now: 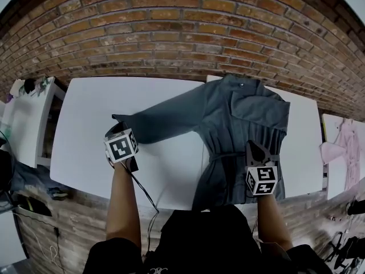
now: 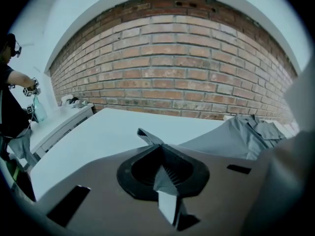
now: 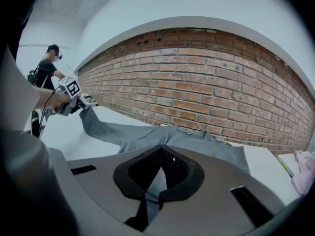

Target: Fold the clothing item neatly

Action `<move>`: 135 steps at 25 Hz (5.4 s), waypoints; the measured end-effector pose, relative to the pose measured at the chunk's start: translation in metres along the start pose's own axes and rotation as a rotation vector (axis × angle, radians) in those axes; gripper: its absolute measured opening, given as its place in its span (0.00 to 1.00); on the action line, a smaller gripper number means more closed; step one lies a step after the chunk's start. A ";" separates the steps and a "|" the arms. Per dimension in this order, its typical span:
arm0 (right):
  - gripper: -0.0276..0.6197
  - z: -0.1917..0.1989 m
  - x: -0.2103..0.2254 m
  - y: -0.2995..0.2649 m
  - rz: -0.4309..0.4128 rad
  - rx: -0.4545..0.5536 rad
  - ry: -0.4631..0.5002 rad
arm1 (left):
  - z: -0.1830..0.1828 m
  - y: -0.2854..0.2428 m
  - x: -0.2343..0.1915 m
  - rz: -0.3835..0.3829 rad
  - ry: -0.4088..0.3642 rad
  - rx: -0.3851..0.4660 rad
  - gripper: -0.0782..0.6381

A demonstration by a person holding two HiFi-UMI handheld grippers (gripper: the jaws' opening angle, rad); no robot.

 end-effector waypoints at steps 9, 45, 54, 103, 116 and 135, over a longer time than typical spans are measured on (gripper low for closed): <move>0.05 0.035 0.033 0.025 -0.005 -0.023 -0.086 | -0.053 0.037 0.113 0.110 -0.070 0.099 0.13; 0.05 0.095 0.217 0.119 0.061 -0.008 -0.165 | -0.030 0.097 0.529 0.438 -0.364 0.099 0.13; 0.05 0.106 0.231 0.113 0.054 -0.028 -0.180 | 0.015 0.089 0.573 0.439 -0.564 0.079 0.13; 0.05 0.072 0.179 0.069 -0.058 -0.027 -0.141 | 0.086 0.083 0.557 0.593 -0.456 -0.155 0.20; 0.05 0.034 0.141 0.045 -0.049 0.033 -0.160 | 0.030 0.099 0.470 0.603 -0.345 0.019 0.11; 0.04 -0.040 0.112 -0.008 -0.117 0.037 -0.059 | -0.047 0.076 0.367 0.648 -0.426 0.128 0.11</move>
Point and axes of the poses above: the fingertips, and each gripper's own axes: y backward along the fingers, x to its right, z out of its underside, the point moved 2 cm from there along y, backward along the fingers, and after that the axes turned 10 degrees about -z, right-handed, at the moved point
